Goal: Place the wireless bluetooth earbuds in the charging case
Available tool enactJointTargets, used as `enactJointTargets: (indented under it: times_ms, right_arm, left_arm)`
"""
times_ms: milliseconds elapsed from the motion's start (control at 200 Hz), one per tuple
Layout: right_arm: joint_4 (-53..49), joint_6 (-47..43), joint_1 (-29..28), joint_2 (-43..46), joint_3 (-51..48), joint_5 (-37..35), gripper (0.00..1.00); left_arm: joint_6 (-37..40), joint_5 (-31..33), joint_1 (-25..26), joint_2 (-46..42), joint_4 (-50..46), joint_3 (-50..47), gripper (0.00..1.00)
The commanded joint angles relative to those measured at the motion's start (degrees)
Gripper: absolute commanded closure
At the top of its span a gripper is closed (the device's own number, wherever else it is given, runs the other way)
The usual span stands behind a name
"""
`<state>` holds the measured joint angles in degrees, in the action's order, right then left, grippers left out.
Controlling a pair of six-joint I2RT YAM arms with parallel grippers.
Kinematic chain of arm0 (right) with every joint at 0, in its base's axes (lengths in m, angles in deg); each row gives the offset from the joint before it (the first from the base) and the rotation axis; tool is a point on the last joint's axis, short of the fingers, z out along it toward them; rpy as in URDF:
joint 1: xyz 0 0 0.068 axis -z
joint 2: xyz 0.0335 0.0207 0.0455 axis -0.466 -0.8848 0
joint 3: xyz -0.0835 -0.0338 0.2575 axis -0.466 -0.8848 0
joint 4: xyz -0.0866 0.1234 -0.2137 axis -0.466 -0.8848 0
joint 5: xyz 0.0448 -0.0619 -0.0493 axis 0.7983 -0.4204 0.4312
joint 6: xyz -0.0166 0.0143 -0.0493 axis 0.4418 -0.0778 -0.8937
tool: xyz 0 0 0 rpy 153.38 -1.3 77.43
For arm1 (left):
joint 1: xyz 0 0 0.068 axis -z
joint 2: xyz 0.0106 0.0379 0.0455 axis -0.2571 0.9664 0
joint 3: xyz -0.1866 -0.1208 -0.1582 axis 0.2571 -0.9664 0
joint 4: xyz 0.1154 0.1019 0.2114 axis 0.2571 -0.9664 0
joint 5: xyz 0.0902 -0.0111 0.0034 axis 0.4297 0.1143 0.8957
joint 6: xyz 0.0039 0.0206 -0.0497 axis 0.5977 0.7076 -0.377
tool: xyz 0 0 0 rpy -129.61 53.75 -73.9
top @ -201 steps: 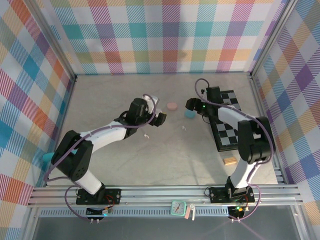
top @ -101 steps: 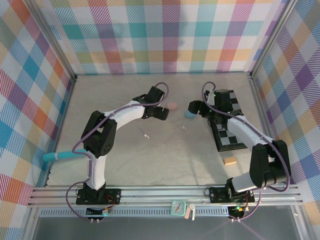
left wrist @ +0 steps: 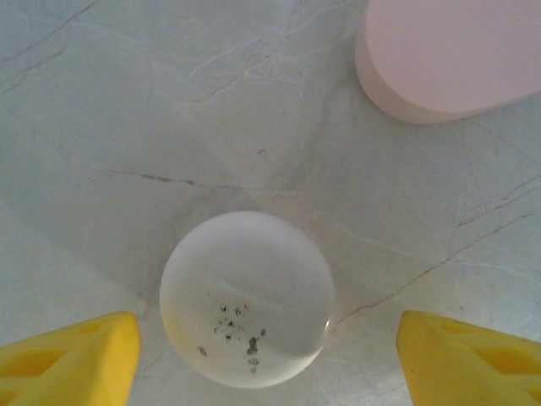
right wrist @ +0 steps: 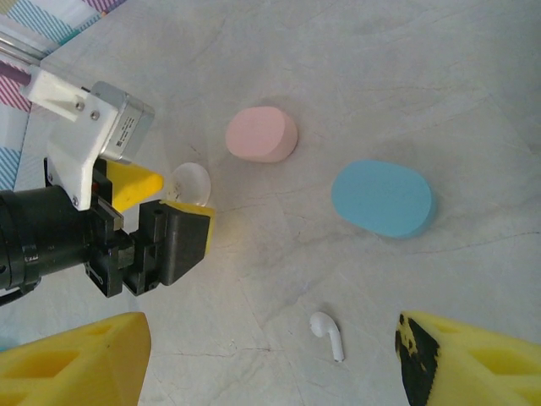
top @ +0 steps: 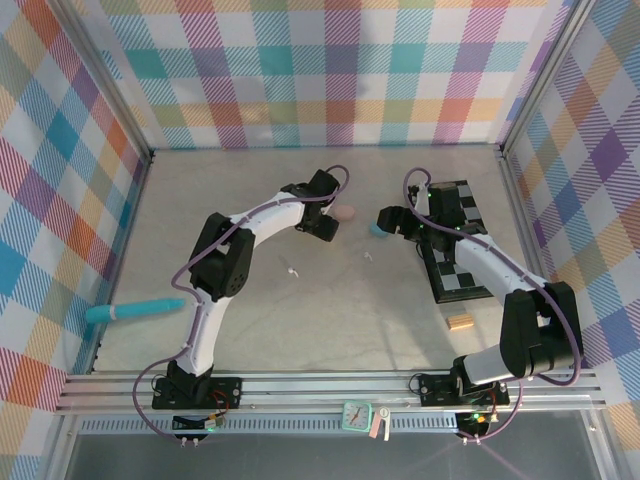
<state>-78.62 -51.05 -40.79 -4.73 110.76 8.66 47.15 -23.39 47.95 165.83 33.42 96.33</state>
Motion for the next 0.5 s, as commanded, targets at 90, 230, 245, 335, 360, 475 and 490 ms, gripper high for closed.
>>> enactJointTargets:
  times_ms: [90,230,245,335,360,475,490]
  right_arm:
    - [-0.4,-0.8,0.4,1.0,-0.4,-0.2,0.24]
    - [-0.4,-0.5,0.4,0.7,-0.2,-0.1,0.24]
    - [-0.3,-0.5,0.4,0.6,-0.2,0.0,0.24]
    - [-0.4,-0.2,0.4,0.7,0.0,0.2,0.24]
    - [-0.4,-0.2,0.4,0.7,0.1,0.2,0.24]
    - [-0.6,0.1,0.4,1.0,0.2,0.6,0.24]
    - [-0.6,0.1,0.4,1.1,0.3,0.7,0.24]
  left_arm:
    - [4.4,-0.4,-0.9,3.0,-5.2,4.0,0.26]
    - [4.4,-0.9,-1.2,3.7,-5.4,4.6,0.34]
    - [4.3,-1.0,-1.2,3.8,-5.3,4.6,0.35]
    - [4.0,-1.5,-1.2,3.5,-4.7,4.1,0.42]
    - [3.9,-1.7,-1.2,3.3,-4.5,4.0,0.44]
    - [3.0,-2.2,-1.2,1.5,-2.3,1.9,0.50]
    - [2.9,-2.1,-1.2,1.2,-2.0,1.6,0.50]
